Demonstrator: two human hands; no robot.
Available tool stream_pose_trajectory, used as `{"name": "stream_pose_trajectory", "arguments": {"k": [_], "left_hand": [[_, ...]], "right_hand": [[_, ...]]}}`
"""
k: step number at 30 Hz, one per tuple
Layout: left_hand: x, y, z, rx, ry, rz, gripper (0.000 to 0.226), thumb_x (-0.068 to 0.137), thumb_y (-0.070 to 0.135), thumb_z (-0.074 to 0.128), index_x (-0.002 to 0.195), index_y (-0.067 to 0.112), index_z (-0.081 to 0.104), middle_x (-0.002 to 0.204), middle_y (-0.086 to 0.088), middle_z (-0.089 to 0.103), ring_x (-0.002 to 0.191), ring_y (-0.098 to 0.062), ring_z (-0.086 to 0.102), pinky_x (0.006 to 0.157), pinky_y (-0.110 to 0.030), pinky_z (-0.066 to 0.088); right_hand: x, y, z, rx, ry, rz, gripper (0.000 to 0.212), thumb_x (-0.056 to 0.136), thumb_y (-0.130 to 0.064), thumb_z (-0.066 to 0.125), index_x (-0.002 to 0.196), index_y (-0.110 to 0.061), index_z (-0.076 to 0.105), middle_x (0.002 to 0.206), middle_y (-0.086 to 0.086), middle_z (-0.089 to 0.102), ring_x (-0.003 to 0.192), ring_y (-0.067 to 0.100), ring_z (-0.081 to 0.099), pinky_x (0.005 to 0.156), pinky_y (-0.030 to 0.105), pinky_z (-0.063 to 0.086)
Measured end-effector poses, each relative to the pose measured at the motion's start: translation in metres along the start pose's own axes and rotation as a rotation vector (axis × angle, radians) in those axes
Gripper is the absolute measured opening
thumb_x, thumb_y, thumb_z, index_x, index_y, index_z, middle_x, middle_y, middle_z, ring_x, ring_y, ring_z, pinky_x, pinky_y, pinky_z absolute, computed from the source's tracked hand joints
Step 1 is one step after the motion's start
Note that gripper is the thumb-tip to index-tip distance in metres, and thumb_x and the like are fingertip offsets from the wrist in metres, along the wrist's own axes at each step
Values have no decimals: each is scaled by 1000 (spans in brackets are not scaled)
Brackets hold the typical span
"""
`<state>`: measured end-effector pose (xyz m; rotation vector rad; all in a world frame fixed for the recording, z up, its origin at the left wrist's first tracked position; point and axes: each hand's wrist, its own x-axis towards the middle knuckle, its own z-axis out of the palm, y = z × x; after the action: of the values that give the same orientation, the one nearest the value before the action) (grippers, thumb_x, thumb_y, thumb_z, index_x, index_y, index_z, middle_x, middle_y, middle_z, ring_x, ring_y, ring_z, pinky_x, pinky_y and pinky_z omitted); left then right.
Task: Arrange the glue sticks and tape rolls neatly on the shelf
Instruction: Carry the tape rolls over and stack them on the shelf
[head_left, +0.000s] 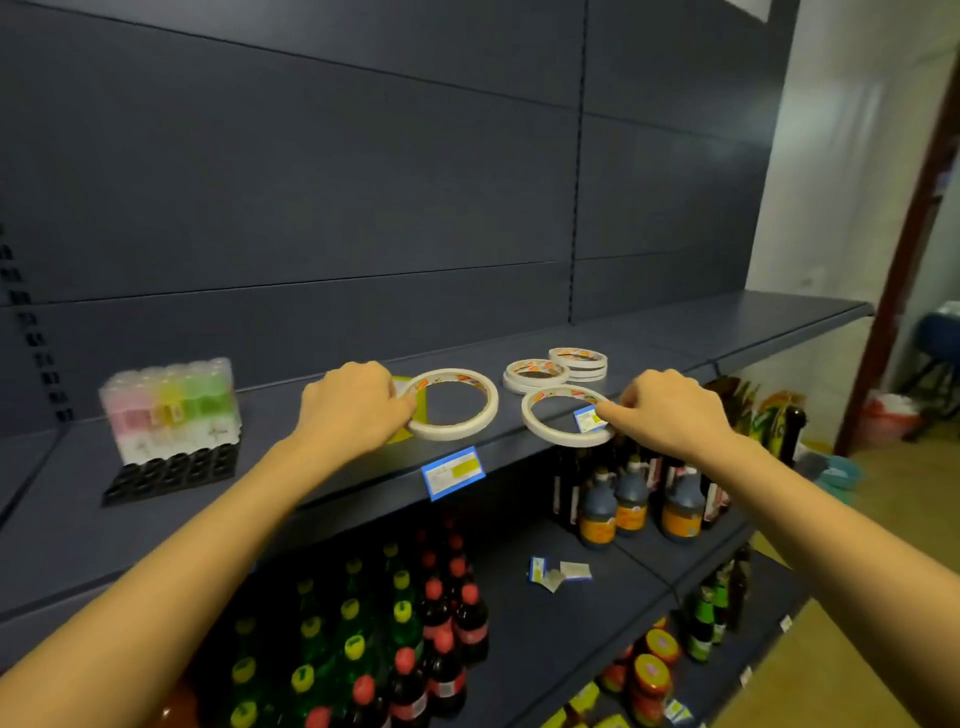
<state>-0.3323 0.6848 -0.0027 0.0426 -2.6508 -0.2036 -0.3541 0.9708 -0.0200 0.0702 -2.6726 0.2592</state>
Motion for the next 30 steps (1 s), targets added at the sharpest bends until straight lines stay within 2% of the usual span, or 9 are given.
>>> {"name": "stream_pose_trajectory", "arguments": {"k": [3, 6, 9, 13, 15, 19, 21, 26, 30], "left_hand": [[34, 28, 21, 11, 5, 35, 36, 88, 40, 51, 75, 13, 70, 55, 2, 47, 54, -17, 44, 50, -25, 28], [70, 56, 46, 17, -24, 50, 32, 87, 38, 52, 75, 13, 68, 58, 1, 50, 65, -24, 53, 59, -27, 36], [107, 77, 70, 23, -83, 37, 31, 87, 38, 51, 79, 12, 67, 69, -3, 56, 70, -26, 53, 63, -28, 37], [144, 91, 100, 62, -132, 23, 36, 87, 38, 50, 59, 16, 50, 59, 1, 48, 60, -19, 48, 56, -26, 35], [158, 97, 110, 72, -149, 12, 39, 88, 39, 49, 56, 19, 44, 57, 2, 46, 57, -16, 47, 57, -26, 38], [170, 107, 121, 103, -186, -25, 42, 89, 41, 50, 55, 18, 40, 70, -3, 53, 81, -27, 62, 65, -30, 41], [172, 110, 126, 125, -199, -43, 41, 87, 40, 51, 55, 17, 38, 75, -8, 57, 83, -28, 61, 65, -30, 39], [173, 113, 129, 202, -266, -73, 45, 89, 49, 46, 60, 15, 48, 71, -3, 55, 76, -26, 61, 67, -31, 45], [163, 113, 116, 305, -140, -113, 46, 90, 55, 40, 72, 15, 56, 78, -4, 62, 73, -23, 58, 66, -29, 42]], "right_hand": [[15, 30, 6, -6, 10, 32, 55, 82, -55, 54, 46, -13, 49, 48, 1, 45, 49, 18, 44, 45, 22, 30], [38, 56, 9, -25, 13, 34, 53, 83, -56, 52, 49, -16, 55, 51, -1, 49, 54, 20, 49, 45, 23, 32], [70, 77, 12, -34, 2, 33, 53, 85, -55, 51, 48, -16, 53, 50, -2, 49, 53, 19, 49, 46, 22, 31], [112, 100, 23, -64, 8, 22, 47, 85, -52, 52, 59, -14, 63, 52, -2, 50, 57, 20, 52, 49, 23, 33], [131, 109, 33, -64, 0, 23, 46, 85, -52, 52, 66, -13, 68, 54, -2, 51, 58, 21, 52, 49, 24, 32], [165, 120, 53, -32, -24, 5, 45, 85, -50, 51, 63, -13, 66, 53, -1, 49, 52, 17, 45, 47, 22, 29], [181, 123, 63, -2, -26, -15, 47, 86, -50, 51, 58, -14, 61, 51, -1, 47, 50, 16, 43, 47, 22, 28], [221, 116, 86, 51, -77, -104, 46, 86, -53, 51, 61, -16, 60, 54, -2, 48, 54, 18, 47, 47, 21, 28], [248, 107, 99, 1, -169, -215, 45, 88, -55, 48, 78, -15, 66, 73, 2, 55, 72, 23, 52, 61, 27, 38]]}}
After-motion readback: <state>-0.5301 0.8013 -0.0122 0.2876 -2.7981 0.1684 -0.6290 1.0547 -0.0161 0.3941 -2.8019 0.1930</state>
